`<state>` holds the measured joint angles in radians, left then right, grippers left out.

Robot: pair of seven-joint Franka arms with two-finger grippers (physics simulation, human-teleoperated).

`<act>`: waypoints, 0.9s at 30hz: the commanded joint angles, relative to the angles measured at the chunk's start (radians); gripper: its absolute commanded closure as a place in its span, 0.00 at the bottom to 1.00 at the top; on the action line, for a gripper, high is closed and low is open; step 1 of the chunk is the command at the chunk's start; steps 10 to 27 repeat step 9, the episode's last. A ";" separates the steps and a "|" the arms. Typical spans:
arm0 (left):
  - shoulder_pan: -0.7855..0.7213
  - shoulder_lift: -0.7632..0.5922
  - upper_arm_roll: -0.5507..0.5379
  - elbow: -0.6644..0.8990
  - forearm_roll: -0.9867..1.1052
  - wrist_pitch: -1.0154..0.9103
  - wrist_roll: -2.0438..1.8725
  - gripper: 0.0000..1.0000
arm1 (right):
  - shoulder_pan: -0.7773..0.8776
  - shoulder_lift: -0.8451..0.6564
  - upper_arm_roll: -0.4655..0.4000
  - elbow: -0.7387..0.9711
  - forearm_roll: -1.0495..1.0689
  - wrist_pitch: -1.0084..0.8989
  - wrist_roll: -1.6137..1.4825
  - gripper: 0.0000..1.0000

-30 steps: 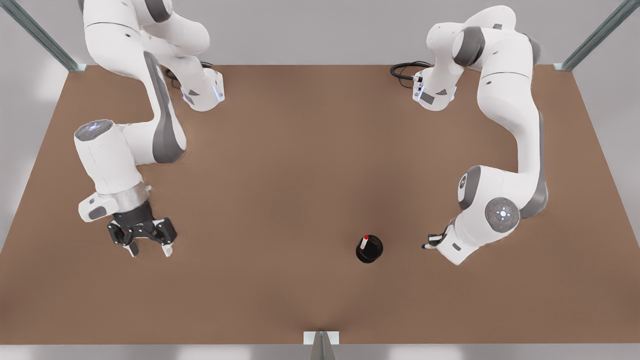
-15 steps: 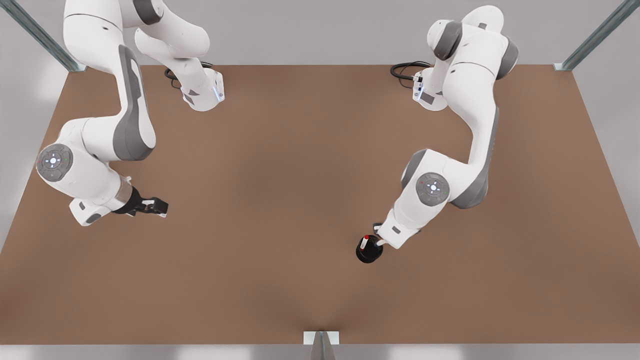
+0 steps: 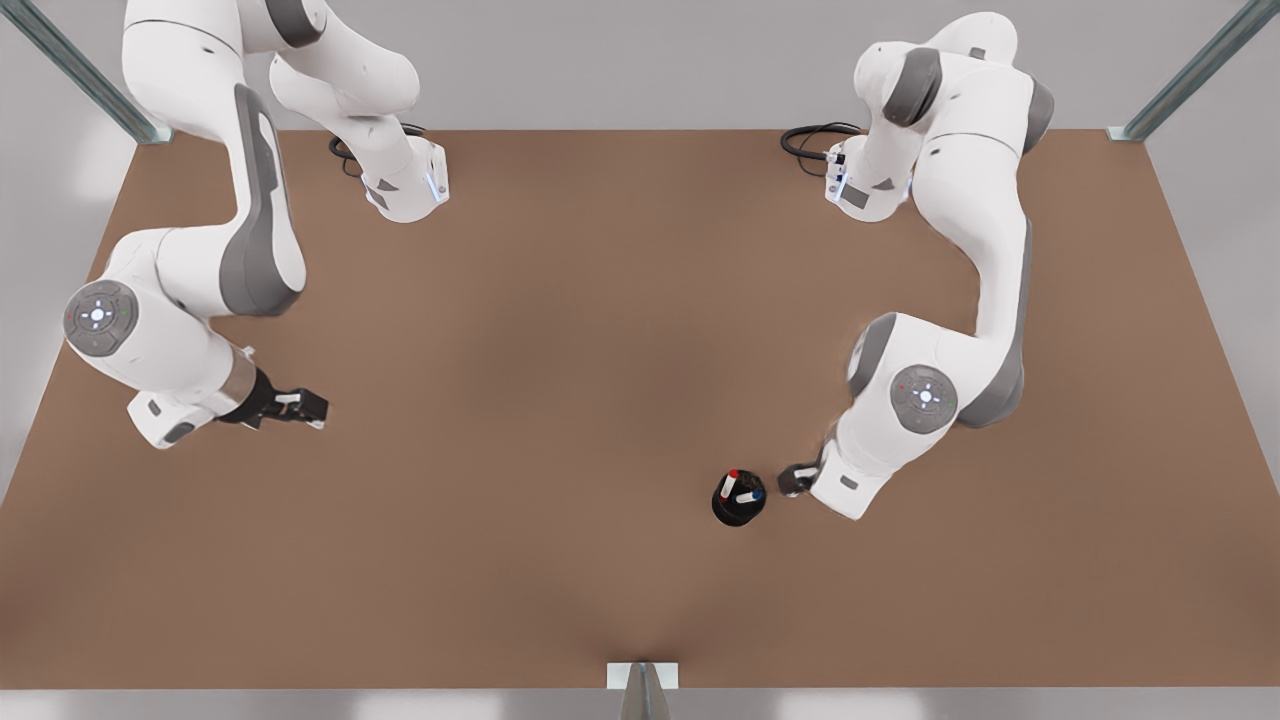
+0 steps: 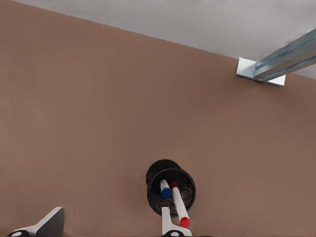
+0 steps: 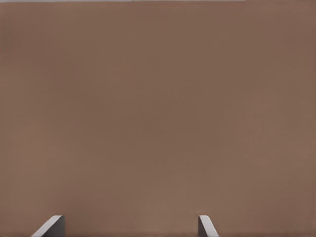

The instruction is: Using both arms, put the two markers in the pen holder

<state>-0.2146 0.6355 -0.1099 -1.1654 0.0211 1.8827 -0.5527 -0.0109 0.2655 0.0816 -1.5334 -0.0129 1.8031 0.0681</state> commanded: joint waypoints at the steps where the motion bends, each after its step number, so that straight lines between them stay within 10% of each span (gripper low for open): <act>1: 0.061 -0.036 -0.001 0.001 0.011 -0.204 0.347 0.00 | 0.000 -0.003 0.000 0.001 -0.018 -0.007 -0.034 0.00; 6: 0.164 -0.399 0.001 -0.211 0.065 -0.355 0.522 0.00 | 0.000 -0.002 0.000 0.001 -0.019 -0.005 -0.036 0.00; 27: 0.162 -0.415 -0.004 -0.211 0.059 -0.402 0.525 0.00 | 0.000 -0.002 0.000 0.001 -0.019 -0.005 -0.036 0.00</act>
